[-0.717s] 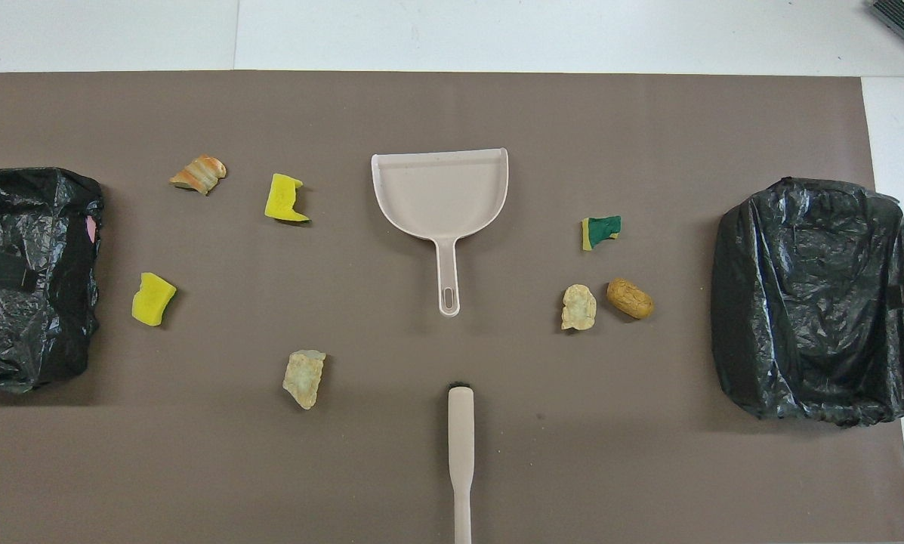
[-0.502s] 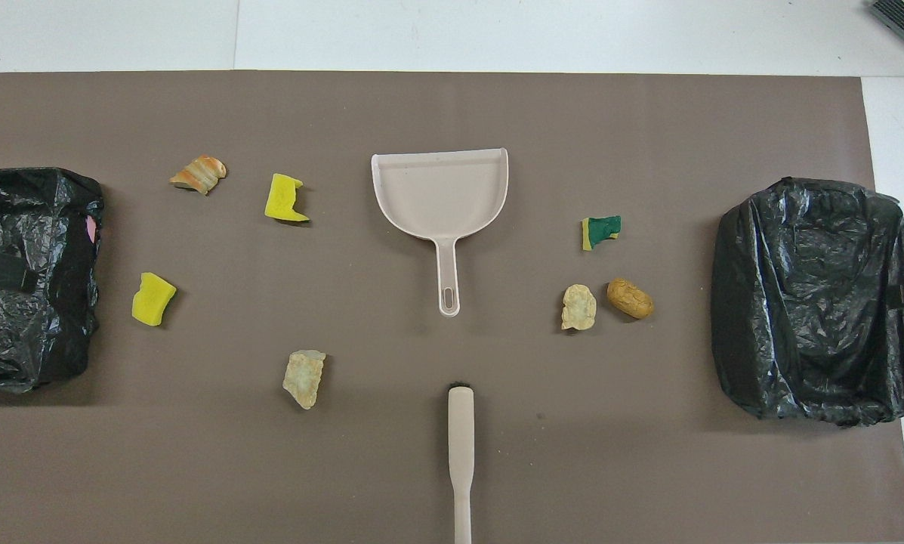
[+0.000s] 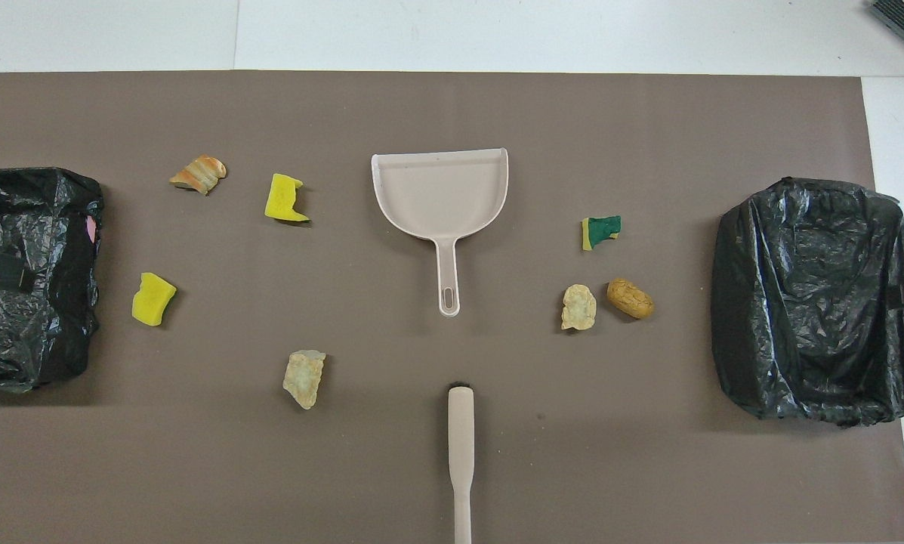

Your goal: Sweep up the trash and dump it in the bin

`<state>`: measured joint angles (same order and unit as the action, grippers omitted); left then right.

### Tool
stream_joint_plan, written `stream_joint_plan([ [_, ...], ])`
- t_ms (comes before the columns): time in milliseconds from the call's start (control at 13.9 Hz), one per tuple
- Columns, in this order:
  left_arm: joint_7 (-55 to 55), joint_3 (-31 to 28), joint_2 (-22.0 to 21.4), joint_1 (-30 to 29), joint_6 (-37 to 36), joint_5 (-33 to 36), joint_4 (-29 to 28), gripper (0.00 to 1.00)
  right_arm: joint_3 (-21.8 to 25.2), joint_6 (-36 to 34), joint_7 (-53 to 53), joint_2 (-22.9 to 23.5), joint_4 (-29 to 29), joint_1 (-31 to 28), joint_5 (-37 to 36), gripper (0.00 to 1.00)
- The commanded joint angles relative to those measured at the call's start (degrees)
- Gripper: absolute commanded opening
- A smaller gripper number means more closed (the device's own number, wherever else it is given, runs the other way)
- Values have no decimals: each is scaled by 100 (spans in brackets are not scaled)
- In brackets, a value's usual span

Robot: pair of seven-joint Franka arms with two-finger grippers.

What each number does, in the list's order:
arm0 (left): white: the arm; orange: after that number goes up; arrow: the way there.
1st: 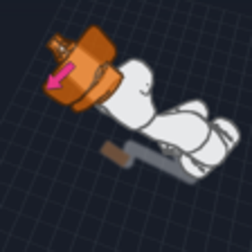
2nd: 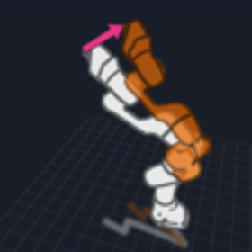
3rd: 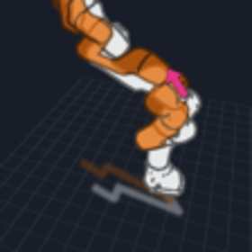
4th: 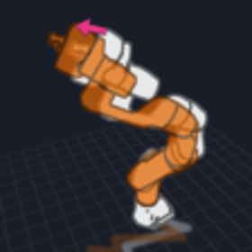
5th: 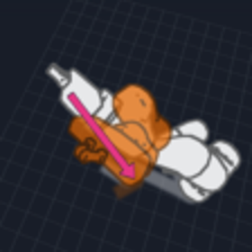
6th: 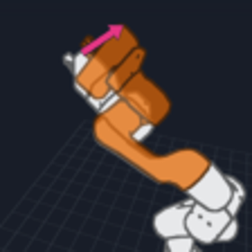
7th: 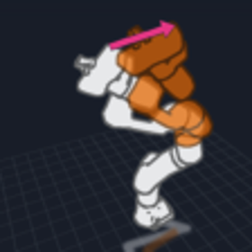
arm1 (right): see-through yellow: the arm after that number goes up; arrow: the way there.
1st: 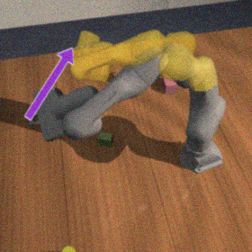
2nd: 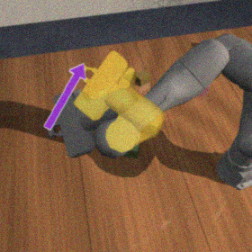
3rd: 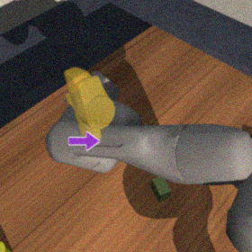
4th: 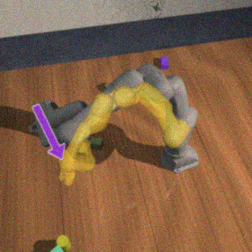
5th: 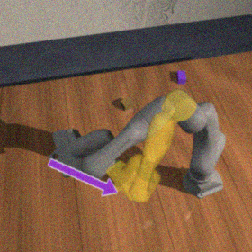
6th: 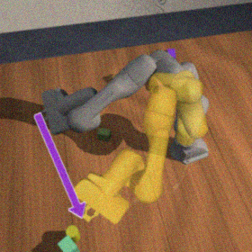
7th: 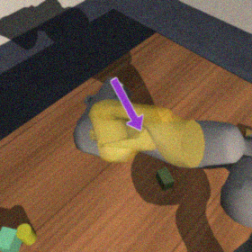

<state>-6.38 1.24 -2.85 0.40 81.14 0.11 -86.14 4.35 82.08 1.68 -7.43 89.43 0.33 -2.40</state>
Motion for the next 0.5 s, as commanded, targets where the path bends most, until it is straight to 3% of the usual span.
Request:
stream_joint_plan([
  [0,49,35,-111,-23,-142,24,-70,100,-31,151,131,-127,180,-77,-15,100],
  [430,58,87,-128,39,-221,24,-70,100,-31,151,140,-127,189,-85,-15,100],
])
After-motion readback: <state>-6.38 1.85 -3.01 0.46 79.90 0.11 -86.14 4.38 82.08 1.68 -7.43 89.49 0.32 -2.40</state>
